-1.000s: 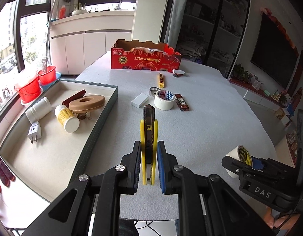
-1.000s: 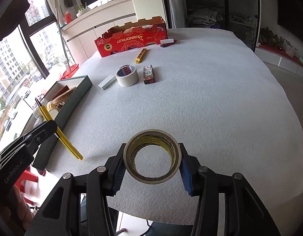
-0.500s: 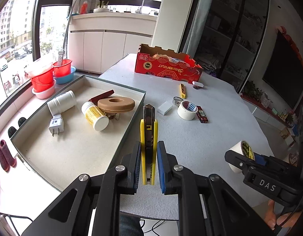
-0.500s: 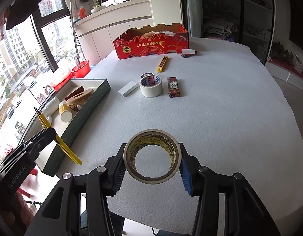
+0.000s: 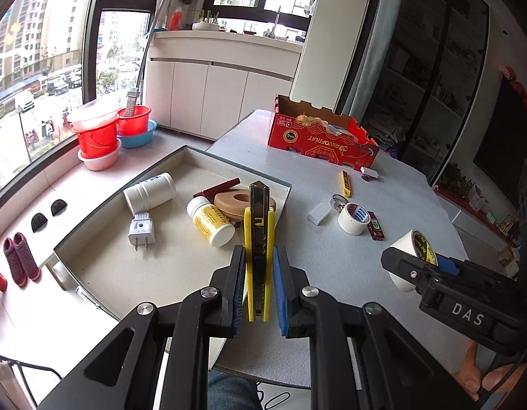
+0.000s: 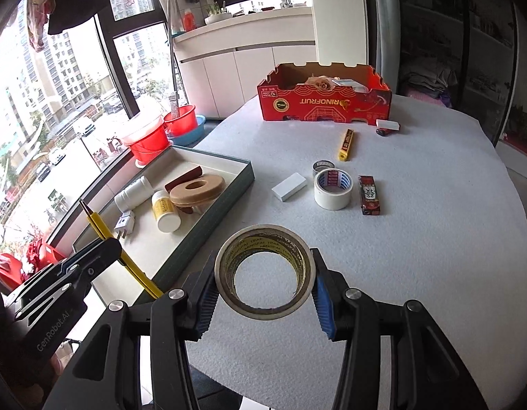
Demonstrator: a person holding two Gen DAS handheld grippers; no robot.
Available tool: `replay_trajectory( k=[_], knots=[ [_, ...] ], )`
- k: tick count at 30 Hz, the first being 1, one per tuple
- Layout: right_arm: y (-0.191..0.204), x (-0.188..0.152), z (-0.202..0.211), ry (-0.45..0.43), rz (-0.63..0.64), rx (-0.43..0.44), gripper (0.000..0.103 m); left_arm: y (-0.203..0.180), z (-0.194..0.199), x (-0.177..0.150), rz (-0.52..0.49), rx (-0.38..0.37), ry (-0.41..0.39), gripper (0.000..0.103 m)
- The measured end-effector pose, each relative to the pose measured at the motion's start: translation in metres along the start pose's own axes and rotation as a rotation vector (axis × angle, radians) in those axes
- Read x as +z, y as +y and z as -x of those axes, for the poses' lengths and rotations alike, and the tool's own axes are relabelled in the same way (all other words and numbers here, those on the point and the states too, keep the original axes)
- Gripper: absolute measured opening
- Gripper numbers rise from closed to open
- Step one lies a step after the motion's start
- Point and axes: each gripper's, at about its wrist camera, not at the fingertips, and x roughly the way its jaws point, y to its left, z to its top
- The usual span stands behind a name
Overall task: Organize rigid objects
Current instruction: 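Lift the box cutter with left tool while right tool carries the tape roll toward the tray, then carry the box cutter with left tool while right tool carries the tape roll over the tray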
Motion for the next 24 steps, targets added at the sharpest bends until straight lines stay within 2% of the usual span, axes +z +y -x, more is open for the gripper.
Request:
replay_trajectory(
  k=[11, 17, 24],
  knots=[
    [0.035, 0.02, -0.012, -0.006, 0.059, 0.072, 0.05, 0.053, 0.004, 0.018, 0.075, 0.137, -0.044, 0.017],
    [0.054, 0.031, -0.021, -0.008, 0.097, 0.103, 0.05, 0.078, -0.003, 0.021, 0.111, 0.2, -0.034, 0.017],
    [0.081, 0.041, -0.042, 0.02, 0.142, 0.145, 0.05, 0.088, -0.02, 0.021, 0.113, 0.239, -0.006, 0.017]
  ],
)
